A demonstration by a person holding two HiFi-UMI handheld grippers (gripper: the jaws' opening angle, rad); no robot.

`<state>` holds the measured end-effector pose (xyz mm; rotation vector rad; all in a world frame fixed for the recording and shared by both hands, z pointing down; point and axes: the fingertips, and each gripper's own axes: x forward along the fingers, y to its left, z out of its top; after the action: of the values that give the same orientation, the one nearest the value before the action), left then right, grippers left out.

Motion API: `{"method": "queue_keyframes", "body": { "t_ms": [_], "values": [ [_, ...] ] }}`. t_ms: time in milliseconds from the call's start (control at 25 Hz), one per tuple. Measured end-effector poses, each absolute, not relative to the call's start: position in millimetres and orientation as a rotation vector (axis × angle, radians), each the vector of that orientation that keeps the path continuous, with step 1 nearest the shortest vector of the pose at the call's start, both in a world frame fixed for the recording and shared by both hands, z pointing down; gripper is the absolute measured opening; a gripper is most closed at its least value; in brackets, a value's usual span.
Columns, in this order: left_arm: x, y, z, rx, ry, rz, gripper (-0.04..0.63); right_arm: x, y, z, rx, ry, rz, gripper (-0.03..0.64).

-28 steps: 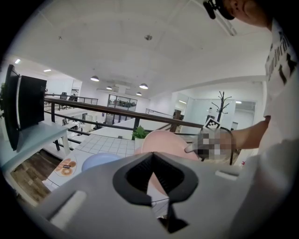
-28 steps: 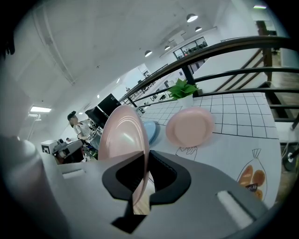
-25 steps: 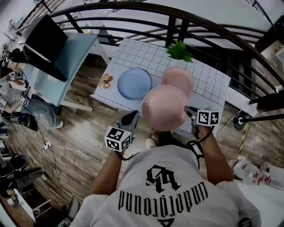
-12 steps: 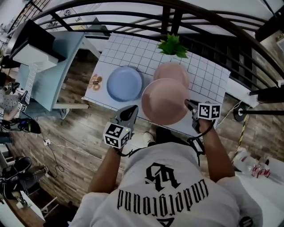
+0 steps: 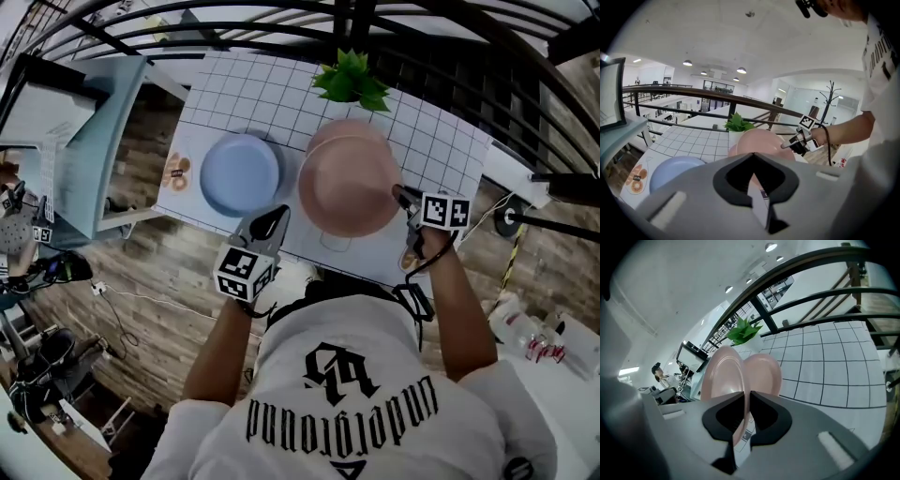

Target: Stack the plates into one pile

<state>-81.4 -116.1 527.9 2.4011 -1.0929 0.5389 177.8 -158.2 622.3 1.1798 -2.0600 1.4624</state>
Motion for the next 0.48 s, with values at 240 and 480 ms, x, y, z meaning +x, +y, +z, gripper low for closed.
{"method": "queue_keyframes", "body": {
  "t_ms": [240, 480],
  "values": [
    [-71, -137, 558, 2.342, -1.076, 0.564, 0.049, 192, -189, 652, 1.196, -2.012, 1.524, 0.021],
    [-68, -150, 587, 2.293, -1.065, 0.591, 0.049, 197, -209, 677, 1.199, -1.979, 1.564, 0.025]
  ]
}}
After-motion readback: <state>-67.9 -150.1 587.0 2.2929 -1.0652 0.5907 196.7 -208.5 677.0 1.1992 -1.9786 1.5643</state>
